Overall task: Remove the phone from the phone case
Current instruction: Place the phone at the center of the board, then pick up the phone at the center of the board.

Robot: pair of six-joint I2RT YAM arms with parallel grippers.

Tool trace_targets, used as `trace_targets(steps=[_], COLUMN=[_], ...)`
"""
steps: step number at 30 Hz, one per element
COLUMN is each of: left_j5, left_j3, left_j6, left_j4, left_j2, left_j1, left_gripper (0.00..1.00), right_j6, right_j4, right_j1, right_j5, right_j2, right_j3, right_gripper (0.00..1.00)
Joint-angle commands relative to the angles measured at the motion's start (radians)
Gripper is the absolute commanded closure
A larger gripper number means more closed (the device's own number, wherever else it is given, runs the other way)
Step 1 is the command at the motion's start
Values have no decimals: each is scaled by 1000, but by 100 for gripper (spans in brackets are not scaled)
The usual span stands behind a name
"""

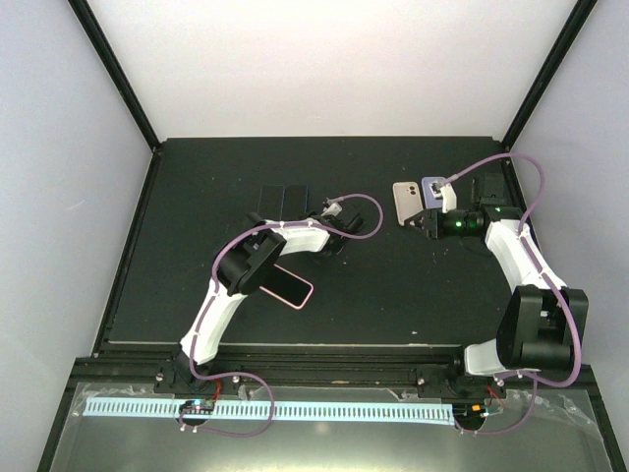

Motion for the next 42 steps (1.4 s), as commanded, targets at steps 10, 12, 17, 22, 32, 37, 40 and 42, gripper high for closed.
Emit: trace_targets(steps=[10,12,17,22,32,37,40,42], left_j5=[197,255,395,545,816,926,956,958], left_j3=[18,-19,-173,-363,-743,-852,-899,-915], left_j6=[-124,-167,-249,-305,-451,-510,-517,-508], left_j4=[-124,-133,-117,-112,-187,-197,-166,-142], left_j2=[-114,-185,-427,-692,-1153,-1280,-1306,-1295], left_j1=[11,11,10,11,50,122,169,203], left_gripper=[33,24,13,8,1,1,1,1], right_j6=[-12,-15,-16,-49,-256,-332,-352,-353], right_j4=[18,18,20,-15,-182,-235,-240,-235], right_j1=[0,-1,-1,-2,24,132,222,282], right_j5=[-8,-1,22,75,108,167,222,253], right_j2=[4,-1,-41,-117,-326,-345,-338,-334], right_j3=[-3,-4,-3,32,19,-19,-43,-61], right_gripper=[57,57,57,57,46,43,43,43])
